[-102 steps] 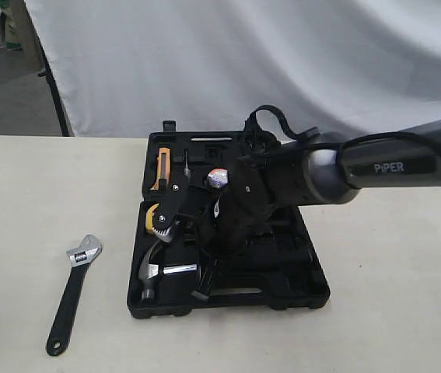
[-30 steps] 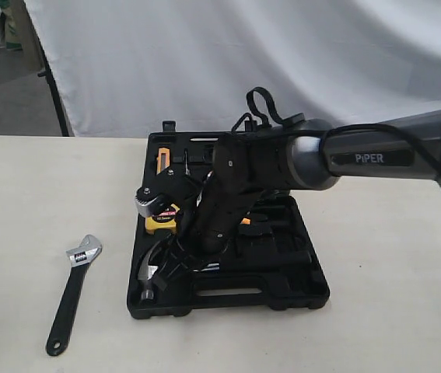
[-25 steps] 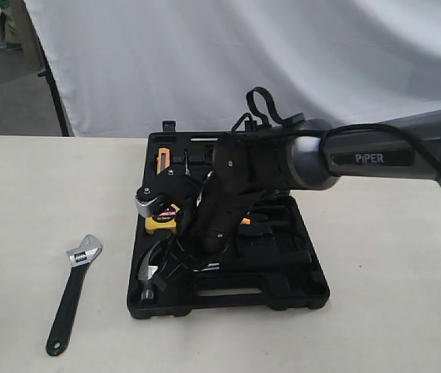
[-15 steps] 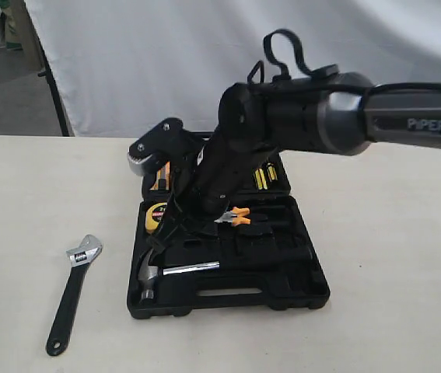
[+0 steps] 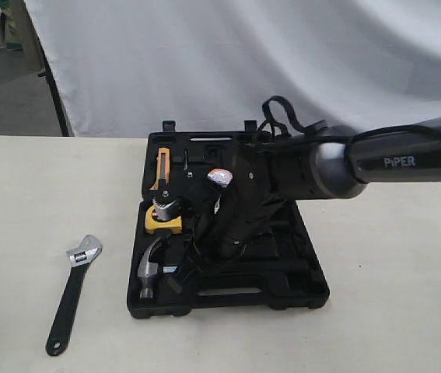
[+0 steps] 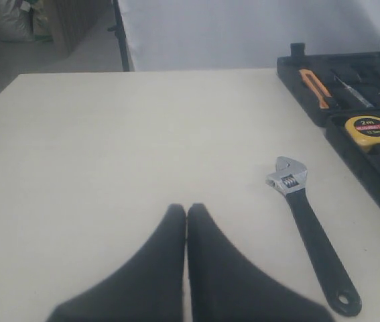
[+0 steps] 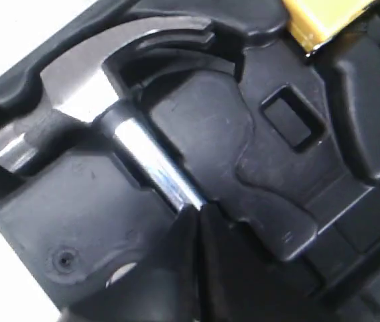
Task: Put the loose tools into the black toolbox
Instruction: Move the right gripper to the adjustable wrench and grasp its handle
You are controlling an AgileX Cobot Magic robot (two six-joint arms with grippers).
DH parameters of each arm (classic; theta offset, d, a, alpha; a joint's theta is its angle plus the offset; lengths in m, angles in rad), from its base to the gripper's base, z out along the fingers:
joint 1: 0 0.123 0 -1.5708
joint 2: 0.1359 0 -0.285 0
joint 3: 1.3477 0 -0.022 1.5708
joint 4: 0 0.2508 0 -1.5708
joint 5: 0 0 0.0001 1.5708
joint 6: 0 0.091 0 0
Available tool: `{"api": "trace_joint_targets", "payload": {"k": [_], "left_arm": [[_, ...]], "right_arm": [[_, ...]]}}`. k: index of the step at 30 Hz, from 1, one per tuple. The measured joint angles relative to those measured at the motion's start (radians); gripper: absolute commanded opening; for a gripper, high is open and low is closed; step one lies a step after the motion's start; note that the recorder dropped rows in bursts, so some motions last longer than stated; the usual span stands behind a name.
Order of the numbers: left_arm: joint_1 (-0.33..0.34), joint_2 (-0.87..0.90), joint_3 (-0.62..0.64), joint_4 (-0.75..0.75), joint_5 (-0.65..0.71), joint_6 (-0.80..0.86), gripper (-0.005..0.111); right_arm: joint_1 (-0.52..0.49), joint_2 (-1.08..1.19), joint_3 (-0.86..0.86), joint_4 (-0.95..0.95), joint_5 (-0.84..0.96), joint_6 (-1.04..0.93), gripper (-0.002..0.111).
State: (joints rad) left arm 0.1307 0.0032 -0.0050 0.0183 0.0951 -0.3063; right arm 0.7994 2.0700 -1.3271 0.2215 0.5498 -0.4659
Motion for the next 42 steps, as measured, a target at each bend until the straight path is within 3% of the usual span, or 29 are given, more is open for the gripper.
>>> {"api": "trace_joint_targets", "payload": {"k": [11, 22, 32, 36, 37, 39, 40, 42], "left_arm": [[0.000, 0.000, 0.000, 0.000, 0.000, 0.000, 0.001], [0.000, 0.000, 0.000, 0.000, 0.000, 0.000, 0.001], [0.000, 0.000, 0.000, 0.000, 0.000, 0.000, 0.001], [0.000, 0.000, 0.000, 0.000, 0.000, 0.000, 0.001], [0.000, 0.000, 0.000, 0.000, 0.000, 0.000, 0.001], [0.000, 0.000, 0.000, 0.000, 0.000, 0.000, 0.001], [0.000, 0.000, 0.000, 0.000, 0.000, 0.000, 0.001], [0.000, 0.000, 0.000, 0.000, 0.000, 0.000, 0.001]], "right_arm": [[0.005, -0.187, -0.142, -0.002, 0.042, 0.004, 0.000], [0.005, 0.068, -0.078, 0.035, 0.072, 0.009, 0.000], [0.009, 0.014, -0.173, 0.023, 0.190, 0.011, 0.000], [0.026, -0.041, -0.215, 0.183, 0.131, 0.011, 0.002], [0.041, -0.041, -0.217, 0.208, 0.093, 0.013, 0.005], [0.072, -0.022, -0.217, 0.217, 0.016, 0.062, 0.022], [0.088, -0.010, -0.217, 0.218, -0.014, 0.087, 0.037], [0.126, 0.024, -0.217, 0.218, -0.084, 0.131, 0.055]]}}
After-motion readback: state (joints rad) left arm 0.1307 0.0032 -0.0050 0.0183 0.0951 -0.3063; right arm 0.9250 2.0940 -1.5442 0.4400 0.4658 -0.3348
